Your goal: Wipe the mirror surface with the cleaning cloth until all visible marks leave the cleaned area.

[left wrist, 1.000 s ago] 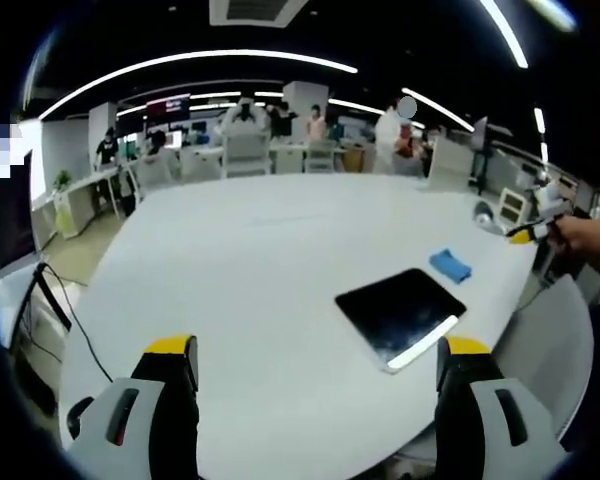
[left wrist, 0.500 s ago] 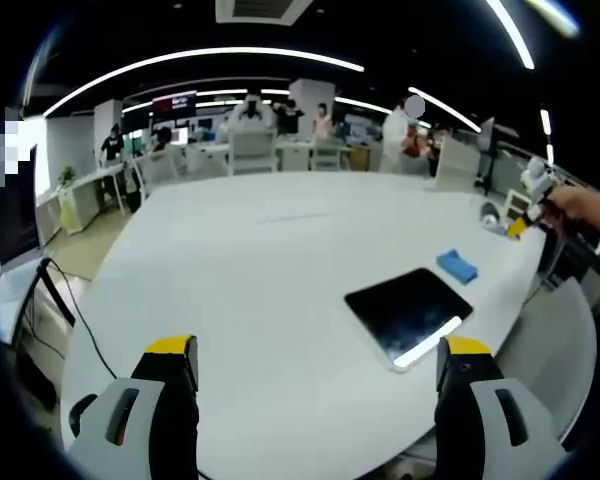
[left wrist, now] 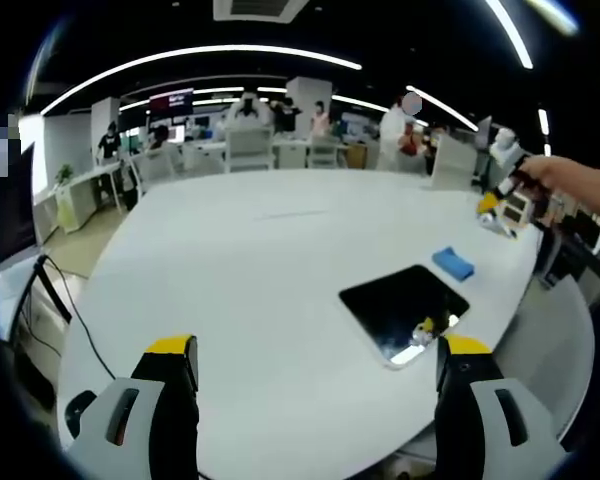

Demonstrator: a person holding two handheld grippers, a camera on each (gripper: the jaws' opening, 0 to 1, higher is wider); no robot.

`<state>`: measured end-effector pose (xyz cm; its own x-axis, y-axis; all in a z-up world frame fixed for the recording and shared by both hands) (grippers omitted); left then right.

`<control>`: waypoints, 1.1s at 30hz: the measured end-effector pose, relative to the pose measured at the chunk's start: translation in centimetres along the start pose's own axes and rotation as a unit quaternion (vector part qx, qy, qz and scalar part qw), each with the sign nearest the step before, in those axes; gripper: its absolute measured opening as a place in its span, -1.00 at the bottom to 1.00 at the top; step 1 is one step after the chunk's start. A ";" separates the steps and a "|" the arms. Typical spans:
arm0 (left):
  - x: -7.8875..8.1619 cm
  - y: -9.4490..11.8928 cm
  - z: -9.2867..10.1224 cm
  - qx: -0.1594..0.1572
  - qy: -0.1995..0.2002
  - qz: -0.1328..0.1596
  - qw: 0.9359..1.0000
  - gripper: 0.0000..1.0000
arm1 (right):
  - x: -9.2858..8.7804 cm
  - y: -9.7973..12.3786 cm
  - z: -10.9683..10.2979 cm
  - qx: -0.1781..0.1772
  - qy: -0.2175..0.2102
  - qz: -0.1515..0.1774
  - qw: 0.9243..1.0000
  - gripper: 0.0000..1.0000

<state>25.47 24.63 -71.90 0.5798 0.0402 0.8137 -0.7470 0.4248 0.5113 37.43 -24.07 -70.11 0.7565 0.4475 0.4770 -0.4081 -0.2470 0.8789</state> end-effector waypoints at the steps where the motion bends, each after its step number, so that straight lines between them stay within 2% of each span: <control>1: 0.0 0.0 -0.1 0.001 0.000 0.000 1.000 0.99 | 0.1 -0.2 0.0 0.001 0.001 0.000 1.000 0.57; 6: -0.2 0.0 -0.2 0.001 -0.001 -0.002 1.000 0.99 | 0.2 -1.6 0.0 0.001 0.004 -0.004 1.000 0.41; 11: -0.2 -0.1 -0.4 0.002 -0.014 -0.002 1.000 0.99 | -0.9 -3.2 -0.7 0.025 -0.009 -0.021 0.999 0.30; 16: -0.4 -0.4 -0.7 0.002 -0.006 0.004 1.000 0.99 | -1.9 -4.6 -0.6 0.012 -0.007 -0.024 1.000 0.04; 18: -0.6 -0.6 -0.9 0.006 -0.006 0.002 1.000 0.99 | -2.0 -5.2 -0.9 0.021 -0.010 -0.001 1.000 0.02; 22: -1.1 -1.0 -0.8 -0.002 0.002 -0.007 1.000 0.99 | -2.9 -6.3 -0.7 0.008 -0.001 0.002 1.000 -0.04; 27: -1.4 -1.4 -0.8 -0.002 0.001 -0.012 1.000 0.99 | -3.5 -7.6 -1.0 0.010 -0.007 0.026 1.000 -0.07; 29: -1.5 -1.4 -0.6 -0.003 -0.003 -0.013 1.000 0.99 | -3.6 -8.2 -1.2 0.005 -0.005 0.038 0.999 -0.11; 31: -1.9 -1.6 -0.5 -0.004 -0.006 -0.020 1.000 0.99 | -3.9 -8.6 -1.1 -0.003 -0.008 0.031 0.999 -0.15; 33: -2.3 -1.6 -0.6 -0.003 -0.011 -0.027 1.000 0.99 | -3.8 -8.9 -1.2 -0.004 0.001 0.047 0.999 -0.23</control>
<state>25.54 24.38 -74.78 0.6123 -0.0023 0.7906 -0.7125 0.4317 0.5531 37.60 -22.48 -79.75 0.7136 0.4254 0.5566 -0.4806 -0.2808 0.8308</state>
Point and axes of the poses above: the point that each gripper's makers call its tool centre point, and the gripper's own axes: y roughly backward along the fingers, z roughly to its right, x roughly out of its top, the point moved 4 cm from there along y, roughly backward along the fingers, and after that the axes turned 12 degrees about y, right-handed, at the moved point
